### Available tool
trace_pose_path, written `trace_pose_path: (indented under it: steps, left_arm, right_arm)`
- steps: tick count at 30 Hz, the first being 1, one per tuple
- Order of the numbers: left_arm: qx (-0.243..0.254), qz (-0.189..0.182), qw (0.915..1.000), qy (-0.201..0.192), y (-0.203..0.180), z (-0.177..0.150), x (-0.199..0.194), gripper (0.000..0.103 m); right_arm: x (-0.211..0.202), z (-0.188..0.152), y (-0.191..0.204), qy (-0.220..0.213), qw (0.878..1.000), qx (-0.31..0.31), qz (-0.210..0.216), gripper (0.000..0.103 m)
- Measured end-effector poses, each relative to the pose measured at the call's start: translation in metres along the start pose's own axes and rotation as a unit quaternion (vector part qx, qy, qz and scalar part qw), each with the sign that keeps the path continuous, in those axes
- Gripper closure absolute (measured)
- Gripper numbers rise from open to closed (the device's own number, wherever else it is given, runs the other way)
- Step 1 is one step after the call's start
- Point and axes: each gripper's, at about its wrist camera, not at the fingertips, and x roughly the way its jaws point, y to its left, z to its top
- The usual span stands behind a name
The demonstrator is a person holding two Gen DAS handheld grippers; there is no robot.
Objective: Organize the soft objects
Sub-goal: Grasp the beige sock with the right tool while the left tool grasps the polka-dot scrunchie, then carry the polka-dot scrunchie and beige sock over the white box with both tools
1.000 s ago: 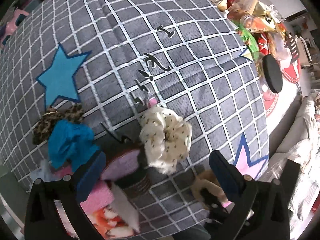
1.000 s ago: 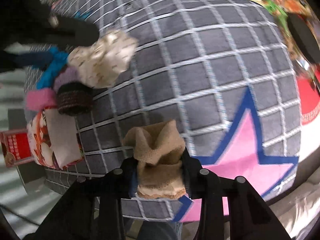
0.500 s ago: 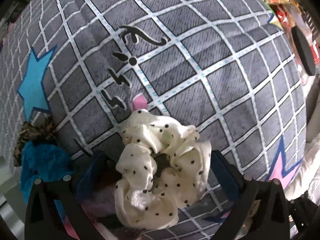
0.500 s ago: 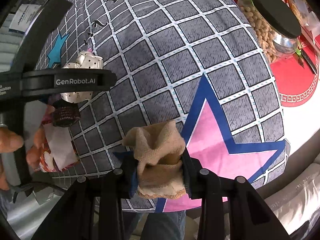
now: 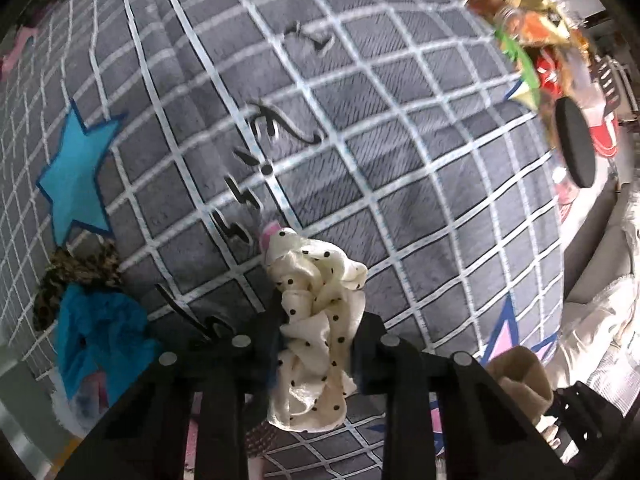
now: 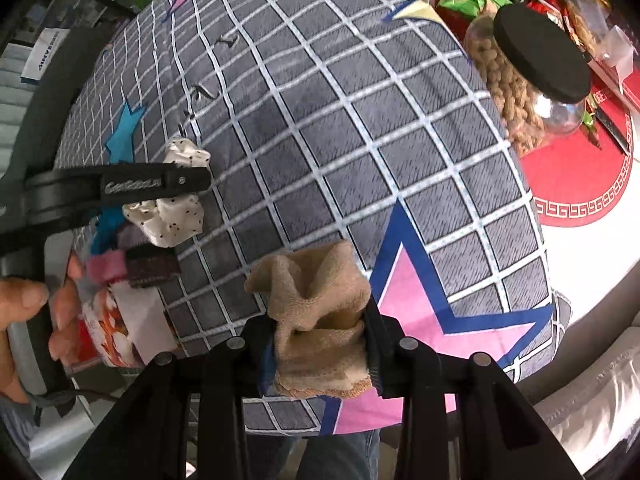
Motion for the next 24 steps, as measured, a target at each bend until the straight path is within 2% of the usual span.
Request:
trace_pose_path:
  steps: [6, 13, 24]
  left_arm:
    - [-0.013, -0.001, 0.9991, -0.039, 0.015, 0.001, -0.042, 0.074]
    - [-0.06, 0.016, 0.9953, -0.074, 0.075, -0.001, -0.075, 0.074]
    - [-0.143, 0.029, 0.9832, -0.11, 0.163, -0.064, -0.121, 0.074]
  right_arm:
    - [-0.012, 0.014, 0.016, -0.013, 1.0, -0.009, 0.0, 0.066]
    - [-0.018, 0.037, 0.072, -0.032, 0.998, -0.061, 0.001, 0.066]
    - [-0.018, 0.048, 0.176, -0.034, 0.987, -0.155, 0.005, 0.066]
